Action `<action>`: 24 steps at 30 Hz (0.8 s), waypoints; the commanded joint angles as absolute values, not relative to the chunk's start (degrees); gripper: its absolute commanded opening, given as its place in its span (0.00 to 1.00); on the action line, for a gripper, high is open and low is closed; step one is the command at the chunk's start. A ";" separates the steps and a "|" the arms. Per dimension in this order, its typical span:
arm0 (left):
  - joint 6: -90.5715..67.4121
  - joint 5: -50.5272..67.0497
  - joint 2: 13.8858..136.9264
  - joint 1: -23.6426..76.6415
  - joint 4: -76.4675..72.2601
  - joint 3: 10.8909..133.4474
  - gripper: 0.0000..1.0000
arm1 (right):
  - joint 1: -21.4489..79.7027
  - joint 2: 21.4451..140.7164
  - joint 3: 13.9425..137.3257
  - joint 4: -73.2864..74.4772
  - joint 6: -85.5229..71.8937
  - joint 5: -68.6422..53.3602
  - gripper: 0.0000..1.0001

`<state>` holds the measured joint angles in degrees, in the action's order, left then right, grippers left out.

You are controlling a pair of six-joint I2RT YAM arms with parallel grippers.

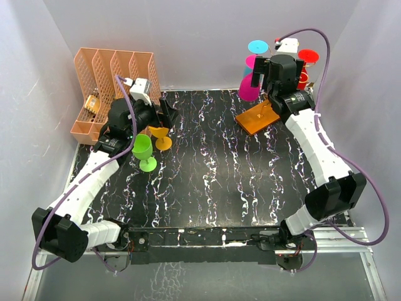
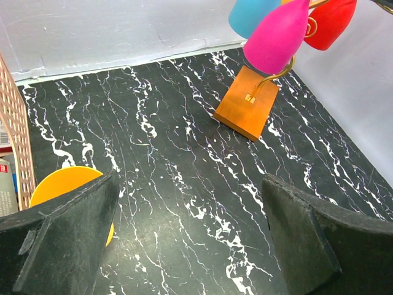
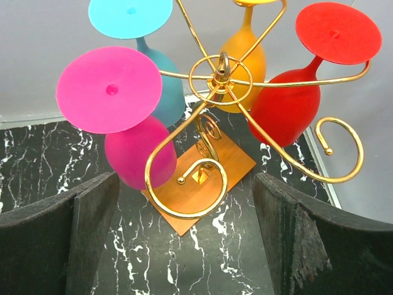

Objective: Take the wine glass off the wine glass rack

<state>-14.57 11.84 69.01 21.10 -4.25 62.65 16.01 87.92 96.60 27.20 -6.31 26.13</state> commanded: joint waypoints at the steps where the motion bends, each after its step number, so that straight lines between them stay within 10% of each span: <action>1: -14.15 12.45 68.99 20.53 -6.02 62.49 0.97 | 14.96 88.90 100.18 24.70 -4.83 26.51 0.98; 24: -15.53 14.63 70.70 19.07 -5.97 62.98 0.97 | 6.16 89.61 101.67 32.73 -10.82 20.23 0.98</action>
<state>-15.22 13.15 70.22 19.55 -4.32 62.65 7.07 92.60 100.73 33.06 -10.76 19.88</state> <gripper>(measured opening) 0.970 0.983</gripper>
